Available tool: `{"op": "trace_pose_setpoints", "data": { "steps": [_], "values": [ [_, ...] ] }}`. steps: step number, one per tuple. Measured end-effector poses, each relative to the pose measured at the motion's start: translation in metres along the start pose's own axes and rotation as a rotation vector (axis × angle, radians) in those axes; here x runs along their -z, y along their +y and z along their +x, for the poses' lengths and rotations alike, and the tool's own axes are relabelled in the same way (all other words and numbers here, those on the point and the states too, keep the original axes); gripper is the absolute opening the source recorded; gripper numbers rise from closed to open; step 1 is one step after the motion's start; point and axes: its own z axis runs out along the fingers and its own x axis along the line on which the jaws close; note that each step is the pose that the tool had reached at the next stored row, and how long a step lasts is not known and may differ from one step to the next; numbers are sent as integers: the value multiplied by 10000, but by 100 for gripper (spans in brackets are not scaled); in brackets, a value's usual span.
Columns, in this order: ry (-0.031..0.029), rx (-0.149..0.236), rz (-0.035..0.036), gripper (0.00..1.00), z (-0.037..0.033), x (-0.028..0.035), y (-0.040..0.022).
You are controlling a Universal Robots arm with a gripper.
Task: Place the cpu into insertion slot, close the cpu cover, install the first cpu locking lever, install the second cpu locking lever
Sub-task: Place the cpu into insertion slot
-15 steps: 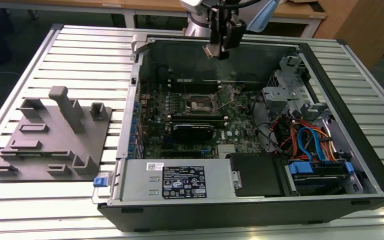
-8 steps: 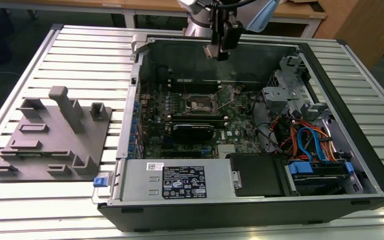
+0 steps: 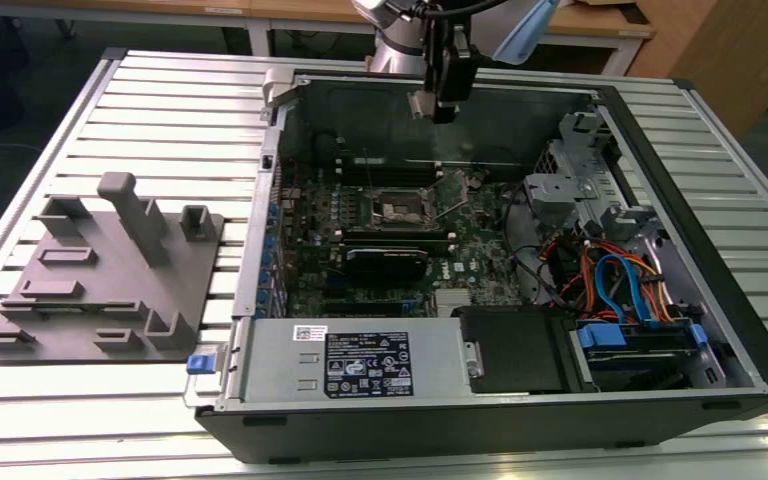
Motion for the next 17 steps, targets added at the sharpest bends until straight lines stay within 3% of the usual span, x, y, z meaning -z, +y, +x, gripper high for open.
{"op": "trace_pose_setpoints", "data": {
  "steps": [6, 11, 17],
  "values": [
    [2, -3, 38, 54, 3, -65, -20],
    [6, -31, 157, 54, 4, -136, -55],
    [2, -112, 243, 54, 3, -243, -69]
  ]
}}
